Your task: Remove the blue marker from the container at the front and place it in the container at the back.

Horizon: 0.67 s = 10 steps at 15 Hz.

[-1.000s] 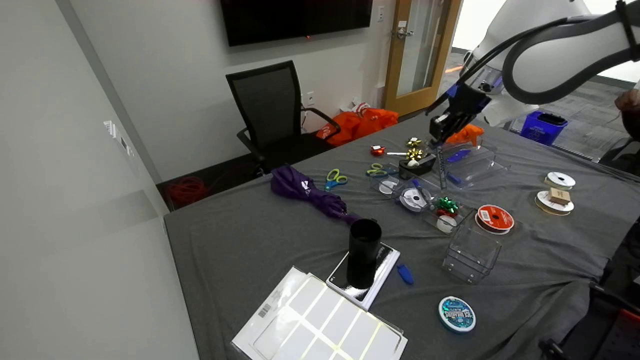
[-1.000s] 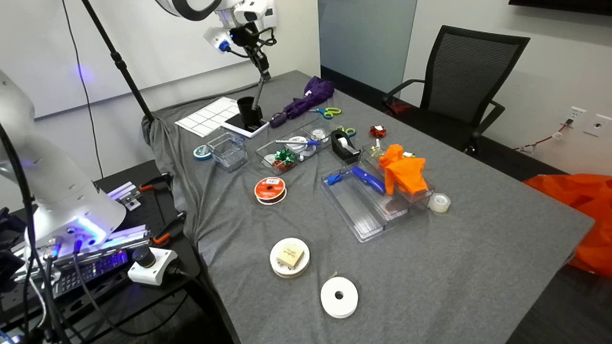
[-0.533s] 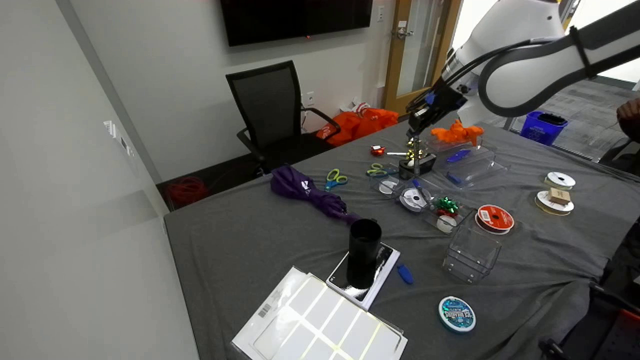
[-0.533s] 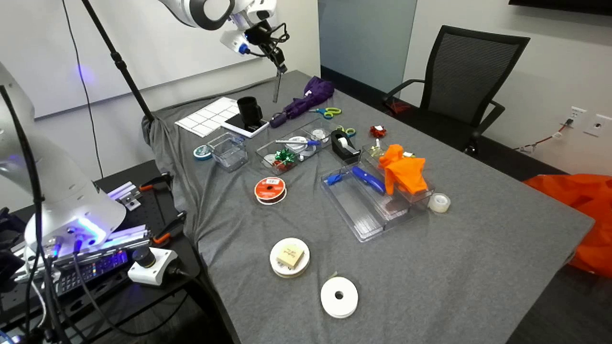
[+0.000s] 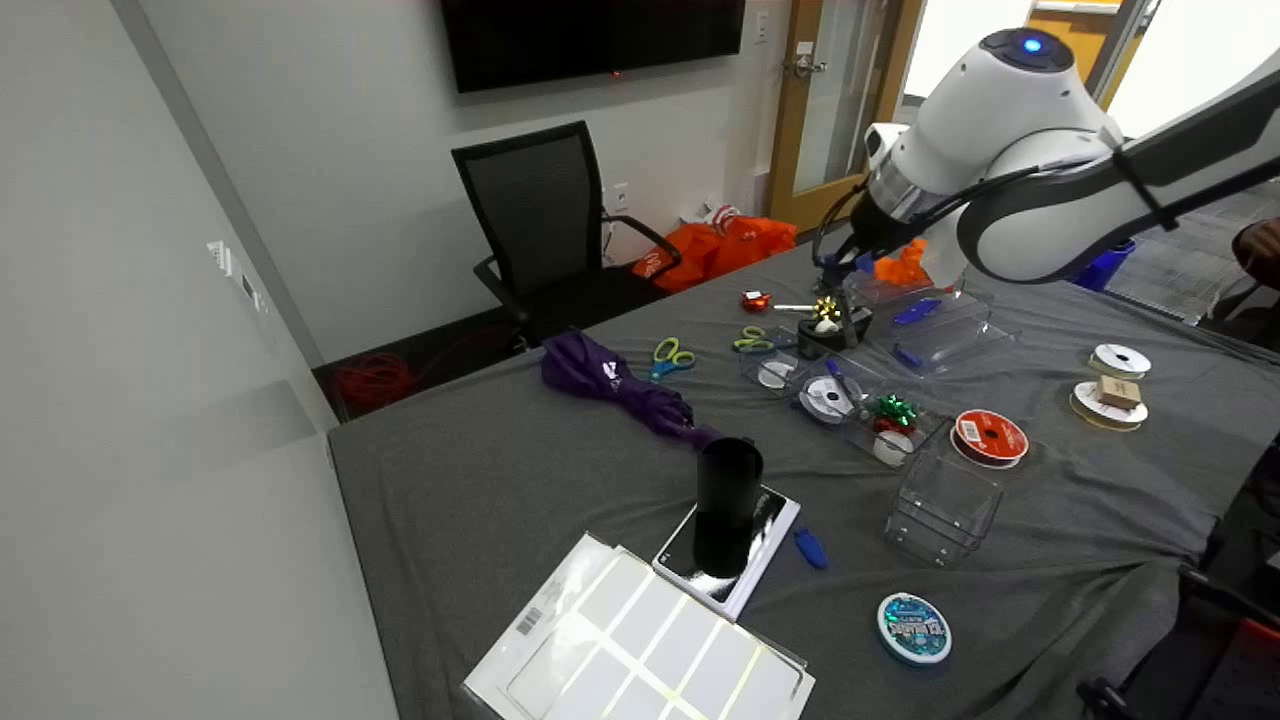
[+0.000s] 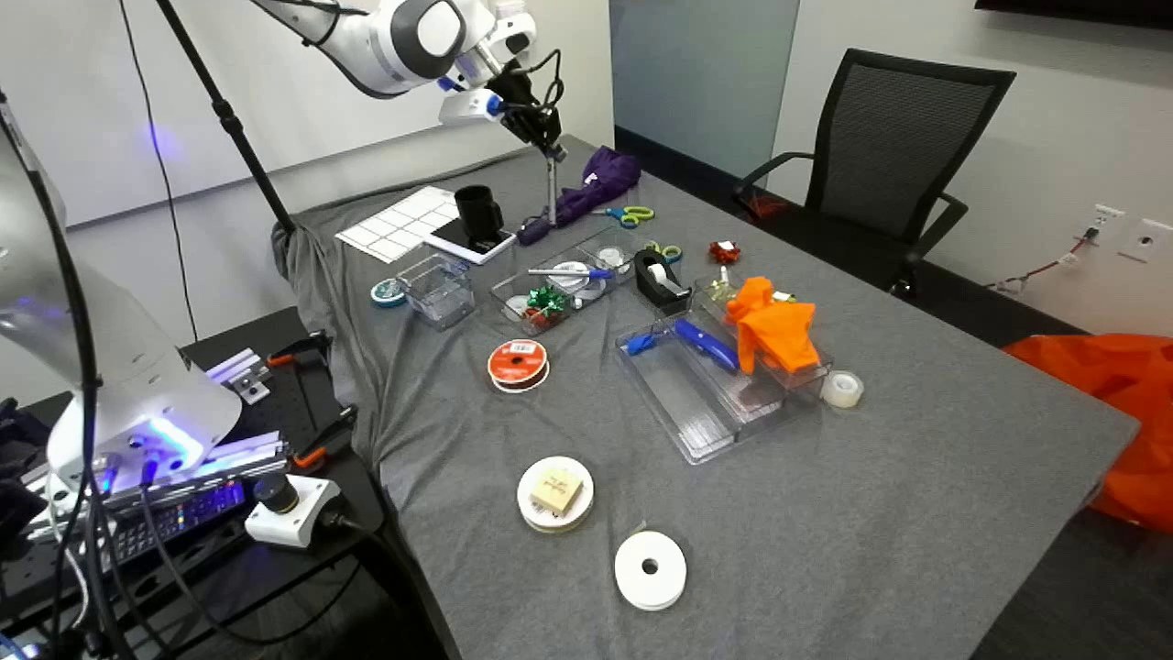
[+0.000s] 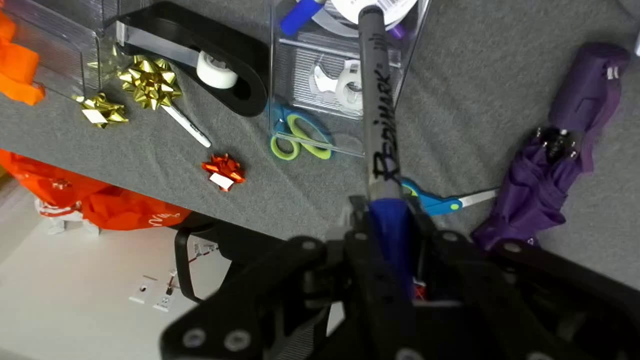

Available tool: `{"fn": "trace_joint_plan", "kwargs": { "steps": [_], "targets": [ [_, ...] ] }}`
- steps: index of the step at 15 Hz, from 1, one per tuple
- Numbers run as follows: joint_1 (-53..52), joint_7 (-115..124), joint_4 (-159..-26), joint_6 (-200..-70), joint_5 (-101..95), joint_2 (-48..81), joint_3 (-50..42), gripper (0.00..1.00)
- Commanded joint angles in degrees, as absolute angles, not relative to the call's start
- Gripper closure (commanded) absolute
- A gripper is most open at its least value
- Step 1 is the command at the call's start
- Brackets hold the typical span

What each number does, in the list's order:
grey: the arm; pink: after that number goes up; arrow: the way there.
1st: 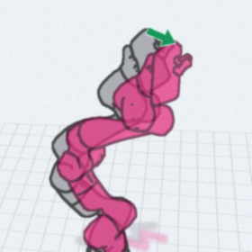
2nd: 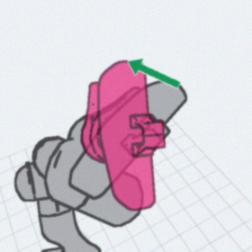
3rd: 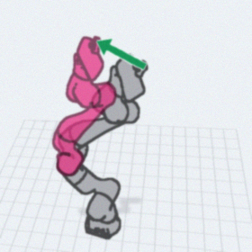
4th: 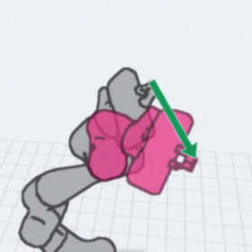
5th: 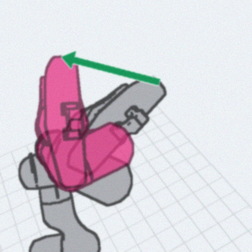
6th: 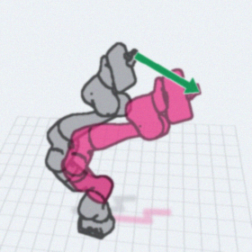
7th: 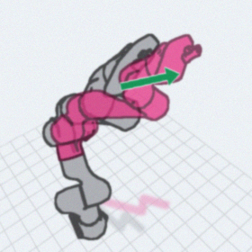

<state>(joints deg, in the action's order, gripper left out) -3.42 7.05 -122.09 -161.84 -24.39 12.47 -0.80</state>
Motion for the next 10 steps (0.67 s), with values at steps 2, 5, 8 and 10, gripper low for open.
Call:
{"fn": "trace_joint_plan", "kwargs": {
  "steps": [2, 5, 8, 10],
  "targets": [
    [-3.84, 3.66, -120.82, -161.20, -29.93, 15.34, -1.11, 0.95],
    [-3.57, 4.46, -122.03, -161.55, -29.63, 14.84, -0.77, 0.81],
    [-3.87, 3.82, -121.92, -161.49, -29.85, 16.06, -0.75, 0.81],
    [-3.91, 3.75, -121.80, -161.45, -29.86, 16.08, -0.75, 0.81]
  ]
}}
